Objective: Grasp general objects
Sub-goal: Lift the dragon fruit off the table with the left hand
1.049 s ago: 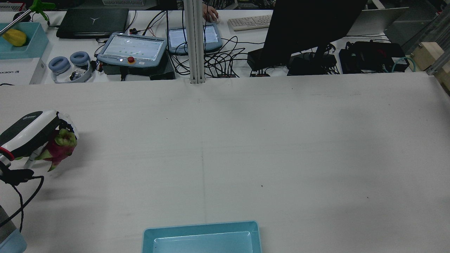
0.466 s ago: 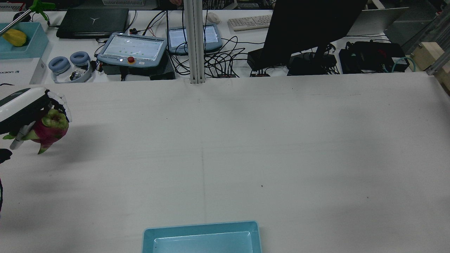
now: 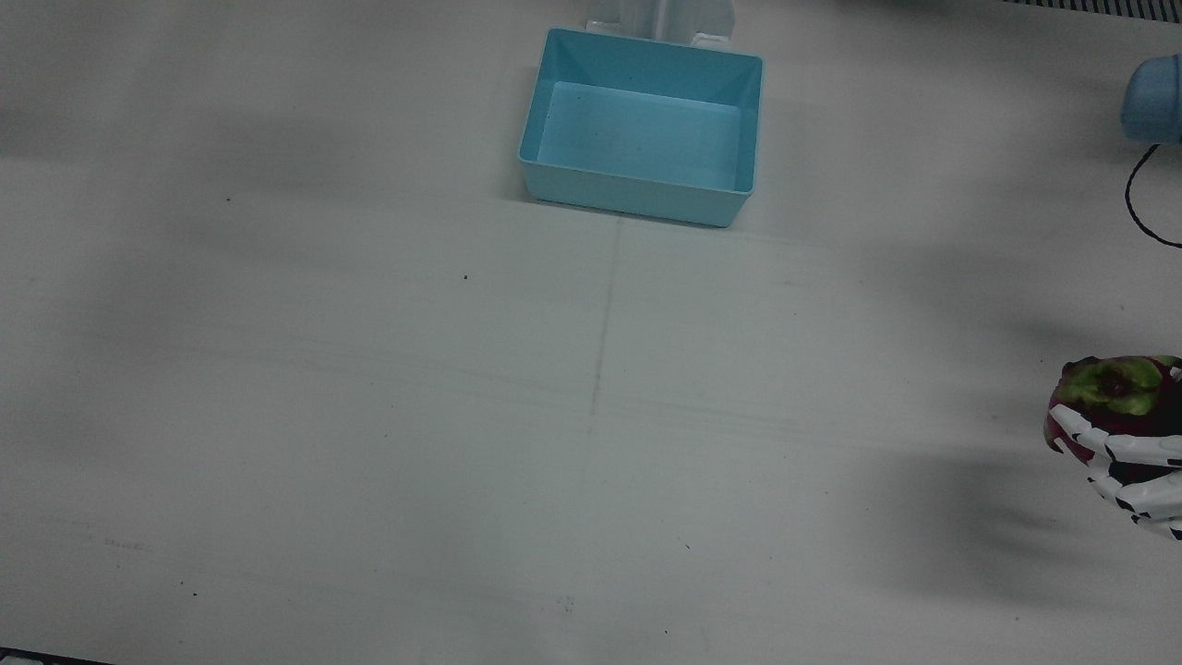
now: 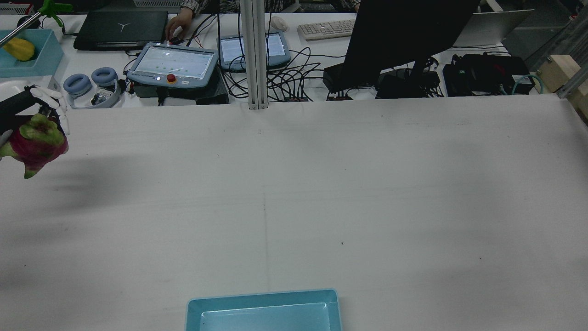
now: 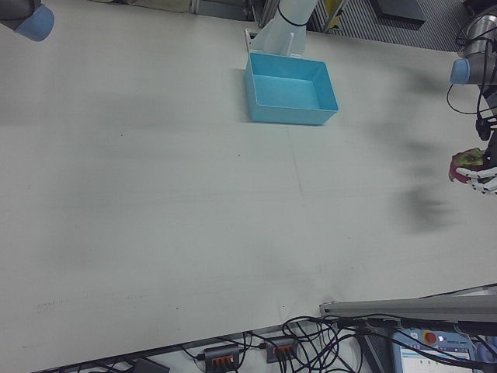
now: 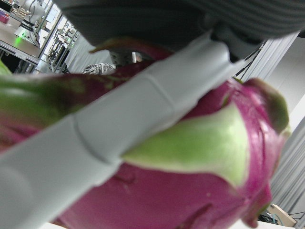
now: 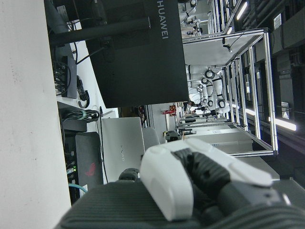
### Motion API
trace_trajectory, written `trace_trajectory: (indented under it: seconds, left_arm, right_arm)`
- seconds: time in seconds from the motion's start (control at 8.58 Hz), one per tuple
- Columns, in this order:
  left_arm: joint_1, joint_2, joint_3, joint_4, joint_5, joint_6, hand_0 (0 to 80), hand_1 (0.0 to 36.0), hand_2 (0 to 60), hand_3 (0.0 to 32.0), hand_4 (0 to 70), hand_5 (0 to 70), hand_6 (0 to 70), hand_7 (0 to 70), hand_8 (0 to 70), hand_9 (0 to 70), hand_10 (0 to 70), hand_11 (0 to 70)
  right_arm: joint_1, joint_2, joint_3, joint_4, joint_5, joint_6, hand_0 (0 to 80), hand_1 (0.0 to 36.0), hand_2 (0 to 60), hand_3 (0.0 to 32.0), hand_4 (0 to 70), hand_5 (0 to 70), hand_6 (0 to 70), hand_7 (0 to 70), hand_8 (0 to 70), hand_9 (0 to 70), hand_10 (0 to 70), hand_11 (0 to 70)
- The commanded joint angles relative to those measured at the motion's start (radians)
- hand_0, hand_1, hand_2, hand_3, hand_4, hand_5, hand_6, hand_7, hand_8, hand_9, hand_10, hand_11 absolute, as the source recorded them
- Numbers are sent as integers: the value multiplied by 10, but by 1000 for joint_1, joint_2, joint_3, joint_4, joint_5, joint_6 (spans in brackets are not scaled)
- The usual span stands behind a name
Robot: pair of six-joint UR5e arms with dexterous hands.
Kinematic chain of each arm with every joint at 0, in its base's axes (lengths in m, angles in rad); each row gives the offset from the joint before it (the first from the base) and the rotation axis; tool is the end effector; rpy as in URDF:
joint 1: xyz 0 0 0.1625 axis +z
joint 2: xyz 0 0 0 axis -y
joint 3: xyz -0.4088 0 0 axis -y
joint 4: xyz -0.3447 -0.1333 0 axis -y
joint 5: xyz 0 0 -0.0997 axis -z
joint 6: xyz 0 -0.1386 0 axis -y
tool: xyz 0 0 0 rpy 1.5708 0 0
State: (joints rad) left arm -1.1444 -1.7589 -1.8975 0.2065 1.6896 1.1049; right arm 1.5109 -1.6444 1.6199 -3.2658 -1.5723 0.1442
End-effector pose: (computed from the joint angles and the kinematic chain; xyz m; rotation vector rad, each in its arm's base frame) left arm 0.1160 -0.5380 0.4476 0.5833 1.9140 -0.9711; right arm 0.1067 -0.4440 0.6978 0.2065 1.9996 -2.3318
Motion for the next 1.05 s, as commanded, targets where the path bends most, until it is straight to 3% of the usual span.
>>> trace_trajectory:
  seconds: [0.0,0.35,0.93]
  left_arm:
    - [-31,10,-37,-70,114,-92,800,360,600,0,700,700,700,700,700,700,700,700]
    - [-20,16,-130,-108,157,-207,800,360,600,0,700,700,700,700,700,700,700,700]
    - [184,13,-247,-159,154,-296,800,360,600,0,700,700,700,700,700,700,700,700]
  right_arm:
    - [0,0,0,0,0,0,0,0,0,0,0,0,0,0,0,0,0,0]
    - [0,0,0,0,0,0,0,0,0,0,0,0,0,0,0,0,0,0]
    - [0,0,0,0,0,0,0,0,0,0,0,0,0,0,0,0,0,0]
